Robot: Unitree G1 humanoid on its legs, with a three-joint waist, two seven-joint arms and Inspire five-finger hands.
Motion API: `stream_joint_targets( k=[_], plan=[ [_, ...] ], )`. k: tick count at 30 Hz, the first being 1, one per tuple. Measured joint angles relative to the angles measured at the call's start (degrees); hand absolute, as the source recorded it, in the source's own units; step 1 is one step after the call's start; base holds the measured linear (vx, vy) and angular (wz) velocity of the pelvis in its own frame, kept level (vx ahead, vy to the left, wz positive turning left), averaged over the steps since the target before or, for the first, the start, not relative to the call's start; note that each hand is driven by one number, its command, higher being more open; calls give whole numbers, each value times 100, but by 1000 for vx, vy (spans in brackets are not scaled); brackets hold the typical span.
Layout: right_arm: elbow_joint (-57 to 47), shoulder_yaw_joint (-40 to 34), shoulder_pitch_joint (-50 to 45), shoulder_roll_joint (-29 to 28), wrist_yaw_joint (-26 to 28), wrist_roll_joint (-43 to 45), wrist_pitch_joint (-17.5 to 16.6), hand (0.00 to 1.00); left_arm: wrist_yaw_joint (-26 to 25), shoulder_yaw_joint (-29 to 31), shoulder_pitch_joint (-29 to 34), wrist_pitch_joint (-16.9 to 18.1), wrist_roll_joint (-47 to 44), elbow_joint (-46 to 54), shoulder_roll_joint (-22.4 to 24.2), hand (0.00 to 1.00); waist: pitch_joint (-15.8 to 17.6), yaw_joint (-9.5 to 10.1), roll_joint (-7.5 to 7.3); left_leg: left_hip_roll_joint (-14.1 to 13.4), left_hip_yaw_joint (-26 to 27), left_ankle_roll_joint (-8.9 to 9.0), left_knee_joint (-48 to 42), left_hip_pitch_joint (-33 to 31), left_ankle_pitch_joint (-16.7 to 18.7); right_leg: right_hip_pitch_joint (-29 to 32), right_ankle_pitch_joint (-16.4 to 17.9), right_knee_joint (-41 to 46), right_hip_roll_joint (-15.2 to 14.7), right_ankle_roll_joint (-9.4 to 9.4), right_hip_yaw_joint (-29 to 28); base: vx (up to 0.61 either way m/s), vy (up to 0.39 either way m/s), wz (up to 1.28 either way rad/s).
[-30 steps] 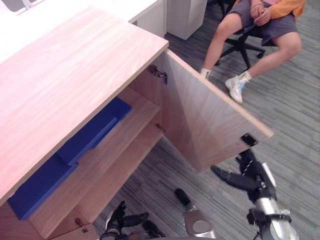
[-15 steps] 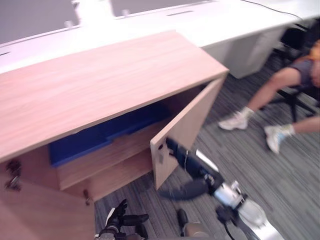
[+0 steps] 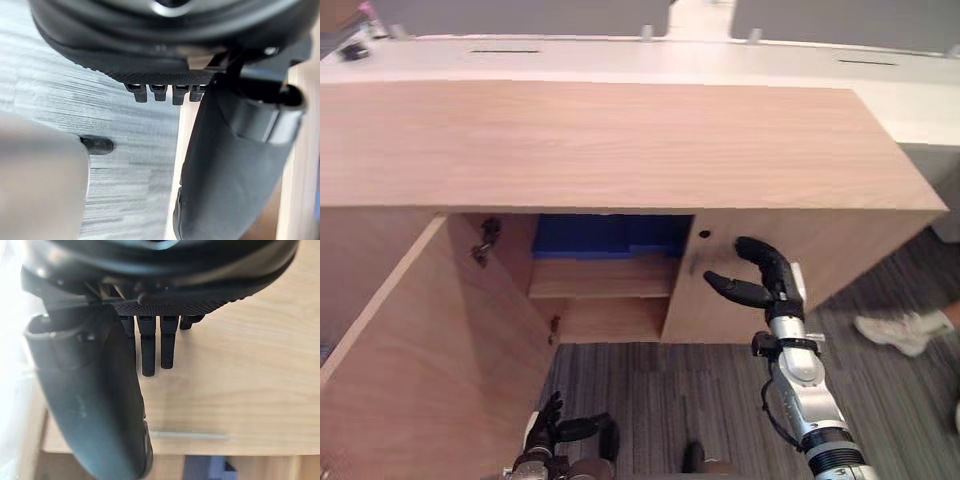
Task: Walk over to the cabinet, pick up the folder, carry it to the office cabinet, place the folder inside the office cabinet, then close the office cabinet door
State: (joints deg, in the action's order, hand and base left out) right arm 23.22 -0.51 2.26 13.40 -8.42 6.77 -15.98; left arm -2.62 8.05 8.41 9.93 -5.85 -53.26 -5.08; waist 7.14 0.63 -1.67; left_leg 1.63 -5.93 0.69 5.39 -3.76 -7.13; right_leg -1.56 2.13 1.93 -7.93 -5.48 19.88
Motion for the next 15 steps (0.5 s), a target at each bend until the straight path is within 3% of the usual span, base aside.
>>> stream_joint_targets(
  k=[2, 4, 6, 8, 11, 15],
  plan=[
    [458, -134, -114, -2, 114, -138, 70, 100, -9, 106, 77, 2, -55, 107, 6, 100, -1, 34, -1, 49, -286, 12, 0, -31, -65, -119, 85, 4, -19, -10, 299, 42, -34, 81],
    [1336, -276, -349, -43, 241, -302, 298, 100, -3, 319, 204, 4, -368, 369, 111, 100, 14, 265, 19, 145, -694, 12, 0, -103, -100, -252, 222, 19, -65, -49, 744, 69, -30, 108],
    [1794, -416, -522, -200, 298, -391, 480, 100, -4, 560, 380, 5, -637, 637, 207, 100, 30, 376, 46, 225, -937, 4, 0, -156, -120, -333, 312, 51, -107, -68, 1030, 95, -32, 91],
    [2266, -642, -733, -482, 346, -396, 655, 100, -18, 1060, 720, 8, -1094, 1129, 305, 100, 97, 483, 160, 363, -1275, -42, -2, -230, -183, -450, 401, 132, -187, -69, 1446, 130, -30, 92],
    [2541, -836, -823, -637, 335, -396, 793, 100, -137, 1552, 1152, 46, -1473, 1959, 300, 100, 96, 565, 201, 478, -1461, -43, -36, -266, -240, -591, 434, 135, -219, -21, 1625, 135, -19, 84],
    [2535, -1207, -706, -674, 169, -396, 793, 100, -133, 1618, 1489, 144, -1783, 2954, 319, 100, 113, 777, 184, 564, -1588, -36, -38, -169, -249, -801, 447, 150, -238, 3, 1623, 39, -26, 50]
  ],
)
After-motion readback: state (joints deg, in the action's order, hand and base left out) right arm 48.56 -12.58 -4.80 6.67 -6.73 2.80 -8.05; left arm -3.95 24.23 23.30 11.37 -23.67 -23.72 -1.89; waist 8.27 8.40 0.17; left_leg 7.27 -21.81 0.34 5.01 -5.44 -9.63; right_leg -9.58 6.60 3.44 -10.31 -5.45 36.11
